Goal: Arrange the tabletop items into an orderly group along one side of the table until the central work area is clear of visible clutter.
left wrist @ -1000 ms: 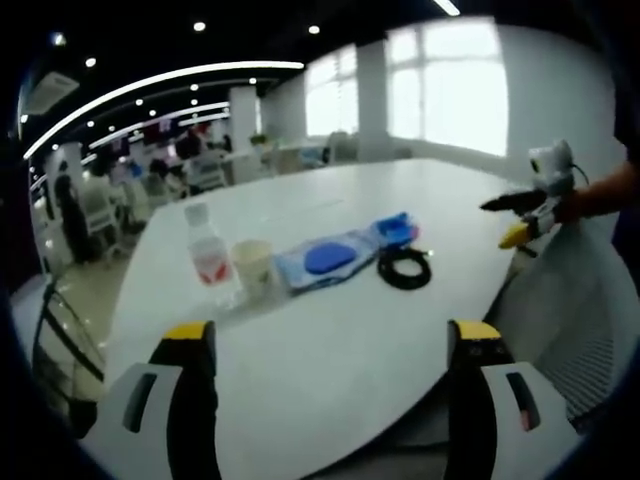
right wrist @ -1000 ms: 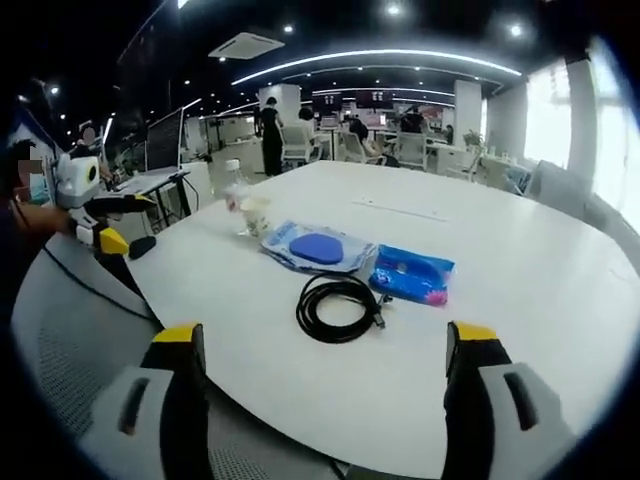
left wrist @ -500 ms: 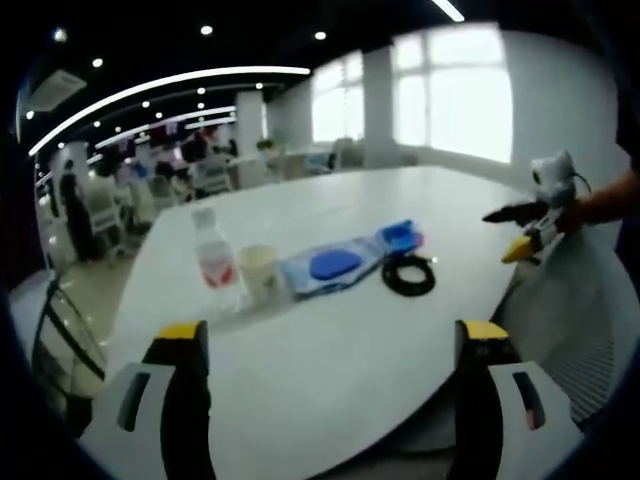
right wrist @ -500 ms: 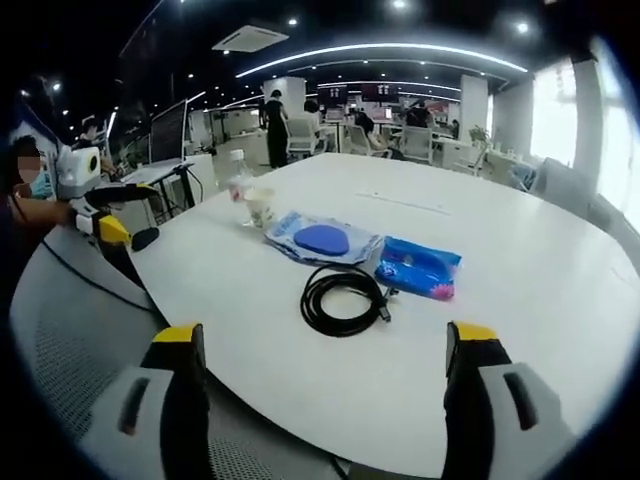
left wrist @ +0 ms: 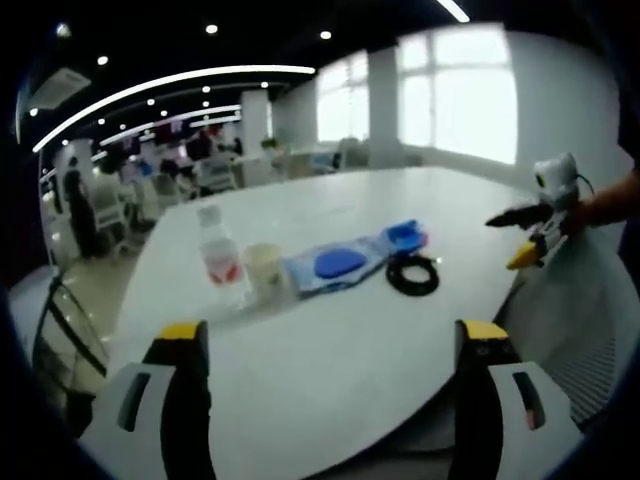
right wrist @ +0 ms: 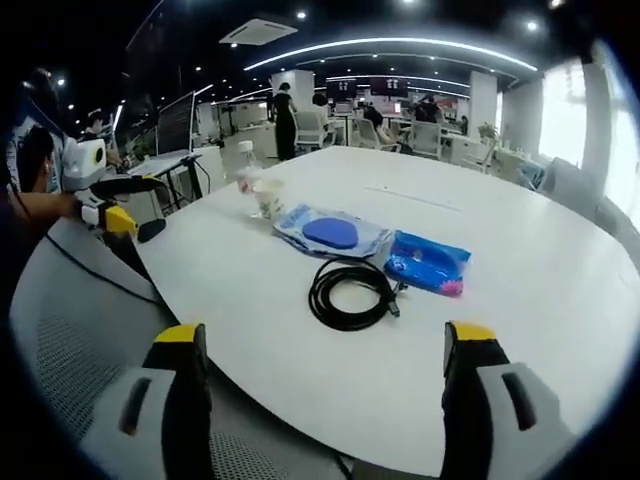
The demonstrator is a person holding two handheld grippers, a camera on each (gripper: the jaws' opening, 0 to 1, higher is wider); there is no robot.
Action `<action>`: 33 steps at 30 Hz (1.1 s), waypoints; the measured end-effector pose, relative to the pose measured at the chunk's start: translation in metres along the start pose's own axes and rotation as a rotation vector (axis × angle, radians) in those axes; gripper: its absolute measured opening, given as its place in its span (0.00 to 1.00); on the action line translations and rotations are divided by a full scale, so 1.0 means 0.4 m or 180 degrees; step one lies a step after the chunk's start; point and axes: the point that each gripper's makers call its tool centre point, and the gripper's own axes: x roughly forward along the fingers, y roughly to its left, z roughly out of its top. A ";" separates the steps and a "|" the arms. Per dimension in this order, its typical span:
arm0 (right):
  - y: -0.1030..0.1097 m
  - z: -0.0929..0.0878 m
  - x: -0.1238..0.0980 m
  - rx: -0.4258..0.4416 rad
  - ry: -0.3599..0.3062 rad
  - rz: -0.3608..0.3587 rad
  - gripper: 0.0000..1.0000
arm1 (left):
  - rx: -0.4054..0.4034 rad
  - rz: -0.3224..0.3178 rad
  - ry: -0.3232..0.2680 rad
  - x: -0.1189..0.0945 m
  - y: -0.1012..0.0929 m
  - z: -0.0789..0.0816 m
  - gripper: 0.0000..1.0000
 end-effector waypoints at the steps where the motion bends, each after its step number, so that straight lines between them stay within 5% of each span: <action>1: 0.000 0.000 0.000 0.0018 -0.0003 0.0008 0.98 | -0.0009 -0.0005 0.0007 0.000 -0.001 -0.001 0.99; 33: -0.005 -0.002 -0.002 0.0156 -0.0017 -0.0030 0.97 | -0.0018 -0.0016 0.0059 -0.001 0.000 -0.008 0.98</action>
